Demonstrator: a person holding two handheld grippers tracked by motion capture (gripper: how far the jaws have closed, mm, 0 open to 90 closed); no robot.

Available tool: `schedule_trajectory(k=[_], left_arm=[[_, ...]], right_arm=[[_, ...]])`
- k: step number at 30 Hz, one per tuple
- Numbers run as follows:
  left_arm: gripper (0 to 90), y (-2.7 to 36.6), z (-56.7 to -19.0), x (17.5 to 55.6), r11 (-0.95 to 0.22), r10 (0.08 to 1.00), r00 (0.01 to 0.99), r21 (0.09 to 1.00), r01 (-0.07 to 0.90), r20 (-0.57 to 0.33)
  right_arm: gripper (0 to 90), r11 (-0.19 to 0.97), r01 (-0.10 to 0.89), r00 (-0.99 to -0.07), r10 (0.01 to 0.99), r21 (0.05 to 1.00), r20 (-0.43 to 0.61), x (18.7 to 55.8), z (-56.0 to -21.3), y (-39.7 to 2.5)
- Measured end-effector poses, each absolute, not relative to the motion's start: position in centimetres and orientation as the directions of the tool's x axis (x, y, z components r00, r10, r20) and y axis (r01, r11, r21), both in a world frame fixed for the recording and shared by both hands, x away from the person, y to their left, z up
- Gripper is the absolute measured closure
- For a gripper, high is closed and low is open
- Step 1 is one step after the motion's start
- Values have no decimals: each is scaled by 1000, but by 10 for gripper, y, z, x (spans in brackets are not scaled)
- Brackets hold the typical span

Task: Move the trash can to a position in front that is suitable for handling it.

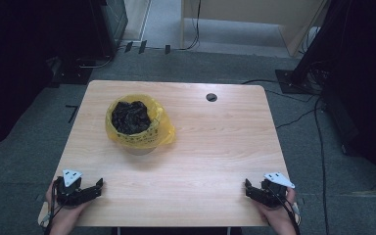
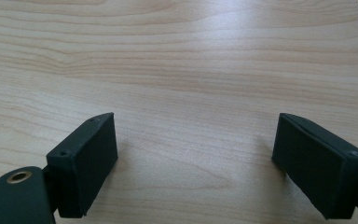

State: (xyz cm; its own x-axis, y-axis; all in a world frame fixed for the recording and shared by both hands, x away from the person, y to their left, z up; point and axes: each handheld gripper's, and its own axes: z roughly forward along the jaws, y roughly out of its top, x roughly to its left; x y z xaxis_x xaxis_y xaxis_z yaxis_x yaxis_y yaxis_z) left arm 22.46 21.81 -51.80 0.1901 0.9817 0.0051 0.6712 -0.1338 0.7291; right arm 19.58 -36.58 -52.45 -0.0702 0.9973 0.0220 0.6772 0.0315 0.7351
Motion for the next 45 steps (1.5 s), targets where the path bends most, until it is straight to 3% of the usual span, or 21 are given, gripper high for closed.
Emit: schedule_trajectory(k=[4,7,9,11,17,23,27,32,34,45], left_arm=[[116,219,-515,227,-98,987,160,725,682,-17],[145,222,-507,237,17,986,108,715,699,-130],[153,220,-502,244,22,990,89,737,676,-111],[285,221,-496,253,70,989,50,754,653,-136],[444,220,-480,293,208,974,-49,786,582,-221],[551,195,-468,331,180,974,25,837,516,-225],[607,184,-470,344,177,971,57,857,484,-233],[685,170,-472,352,132,971,114,866,483,-211],[719,166,-471,351,107,974,124,871,480,-189],[717,163,-470,348,85,963,184,871,485,-196]], right_arm=[[143,42,676,-87,996,736,22,196,-524,-365],[148,46,676,-93,995,736,23,197,-524,-364],[156,47,674,-95,995,737,23,197,-524,-364],[166,48,672,-96,995,739,23,198,-524,-363],[263,44,660,-88,996,750,19,195,-524,-360],[343,37,640,-48,999,767,-8,196,-521,-358],[372,-43,622,-54,994,782,98,209,-510,-359],[456,-61,595,-63,991,802,121,235,-485,-338],[458,-48,568,-98,987,822,125,246,-475,-324],[411,48,491,-214,974,870,67,313,-438,-240]])
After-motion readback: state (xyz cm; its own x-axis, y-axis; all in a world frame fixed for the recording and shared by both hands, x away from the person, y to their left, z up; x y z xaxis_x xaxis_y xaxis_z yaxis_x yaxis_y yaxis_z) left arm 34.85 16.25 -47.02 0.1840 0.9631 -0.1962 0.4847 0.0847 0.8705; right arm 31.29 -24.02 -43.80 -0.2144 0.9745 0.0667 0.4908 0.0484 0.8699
